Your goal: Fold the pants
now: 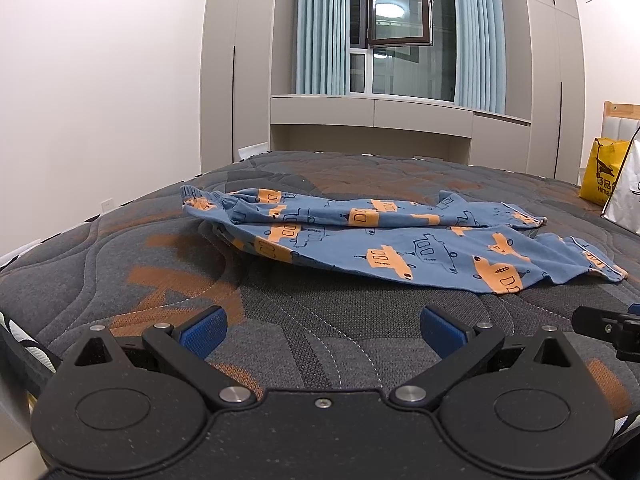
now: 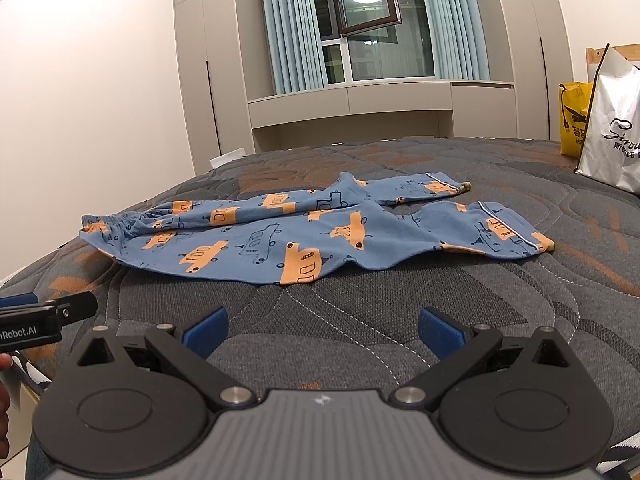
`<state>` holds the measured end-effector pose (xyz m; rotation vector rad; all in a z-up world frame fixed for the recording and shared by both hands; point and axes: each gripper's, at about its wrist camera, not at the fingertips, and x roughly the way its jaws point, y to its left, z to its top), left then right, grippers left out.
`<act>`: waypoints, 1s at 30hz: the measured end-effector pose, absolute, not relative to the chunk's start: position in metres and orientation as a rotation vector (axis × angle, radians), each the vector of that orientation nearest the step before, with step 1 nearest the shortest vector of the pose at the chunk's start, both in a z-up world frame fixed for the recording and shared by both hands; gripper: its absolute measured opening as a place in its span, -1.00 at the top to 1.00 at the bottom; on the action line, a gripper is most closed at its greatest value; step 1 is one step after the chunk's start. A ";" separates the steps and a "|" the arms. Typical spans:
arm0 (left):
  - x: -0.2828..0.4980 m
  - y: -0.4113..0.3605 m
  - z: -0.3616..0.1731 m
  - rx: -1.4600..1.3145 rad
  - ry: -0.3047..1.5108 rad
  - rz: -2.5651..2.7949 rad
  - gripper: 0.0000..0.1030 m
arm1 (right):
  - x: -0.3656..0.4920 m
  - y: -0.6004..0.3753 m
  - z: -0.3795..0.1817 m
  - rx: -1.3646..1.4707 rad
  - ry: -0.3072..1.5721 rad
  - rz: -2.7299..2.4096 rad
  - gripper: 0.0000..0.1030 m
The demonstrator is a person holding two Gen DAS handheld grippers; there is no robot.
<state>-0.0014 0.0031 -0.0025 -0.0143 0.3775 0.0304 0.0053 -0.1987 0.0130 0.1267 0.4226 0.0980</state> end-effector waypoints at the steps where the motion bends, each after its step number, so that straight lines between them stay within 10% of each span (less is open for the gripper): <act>1: -0.002 0.004 -0.003 -0.015 0.378 0.030 -0.99 | 0.005 -0.199 0.012 0.127 0.425 0.098 -1.00; 30: 0.012 0.015 0.005 -0.076 0.390 -0.037 -0.99 | 0.007 -0.195 0.014 0.140 0.457 0.122 -1.00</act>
